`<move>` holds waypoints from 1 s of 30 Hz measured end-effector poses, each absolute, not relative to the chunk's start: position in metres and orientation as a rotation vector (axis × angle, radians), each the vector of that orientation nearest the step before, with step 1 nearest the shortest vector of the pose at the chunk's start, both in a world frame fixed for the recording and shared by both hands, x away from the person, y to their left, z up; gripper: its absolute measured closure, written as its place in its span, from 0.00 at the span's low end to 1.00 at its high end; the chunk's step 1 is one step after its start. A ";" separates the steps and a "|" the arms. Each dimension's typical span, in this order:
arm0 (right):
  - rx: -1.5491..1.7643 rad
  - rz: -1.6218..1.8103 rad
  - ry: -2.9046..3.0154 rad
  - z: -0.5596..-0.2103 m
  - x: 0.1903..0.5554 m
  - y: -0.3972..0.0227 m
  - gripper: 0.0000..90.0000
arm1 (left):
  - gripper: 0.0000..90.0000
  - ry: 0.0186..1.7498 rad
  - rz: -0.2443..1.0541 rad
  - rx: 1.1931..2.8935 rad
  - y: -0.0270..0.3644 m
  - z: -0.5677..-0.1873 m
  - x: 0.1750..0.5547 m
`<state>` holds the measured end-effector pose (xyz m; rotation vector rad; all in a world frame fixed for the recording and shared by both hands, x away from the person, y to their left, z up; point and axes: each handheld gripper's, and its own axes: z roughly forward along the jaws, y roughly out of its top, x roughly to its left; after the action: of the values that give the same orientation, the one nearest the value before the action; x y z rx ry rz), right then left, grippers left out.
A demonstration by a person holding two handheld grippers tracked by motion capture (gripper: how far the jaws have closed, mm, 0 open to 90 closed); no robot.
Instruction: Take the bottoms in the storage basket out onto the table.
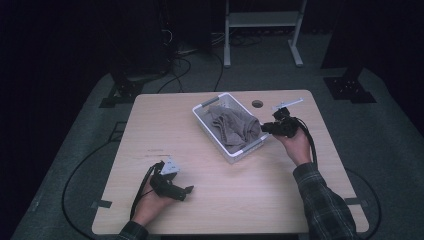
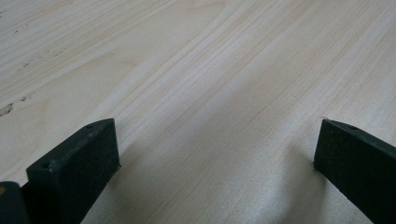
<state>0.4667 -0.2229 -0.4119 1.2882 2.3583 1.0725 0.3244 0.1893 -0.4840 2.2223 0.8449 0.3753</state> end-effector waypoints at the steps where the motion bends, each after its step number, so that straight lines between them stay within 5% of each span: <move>1: 1.288 1.072 2.358 -0.412 0.467 -0.223 0.86 | 0.00 0.845 0.375 2.222 0.189 -0.484 0.324; 30: 1.310 1.011 2.407 -0.415 0.437 -0.230 0.94 | 0.00 0.845 0.374 2.225 0.189 -0.484 0.324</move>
<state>0.4371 -0.2297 -0.4148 1.3097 2.4072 1.0108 0.3243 0.1894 -0.4838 2.2252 0.8450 0.3740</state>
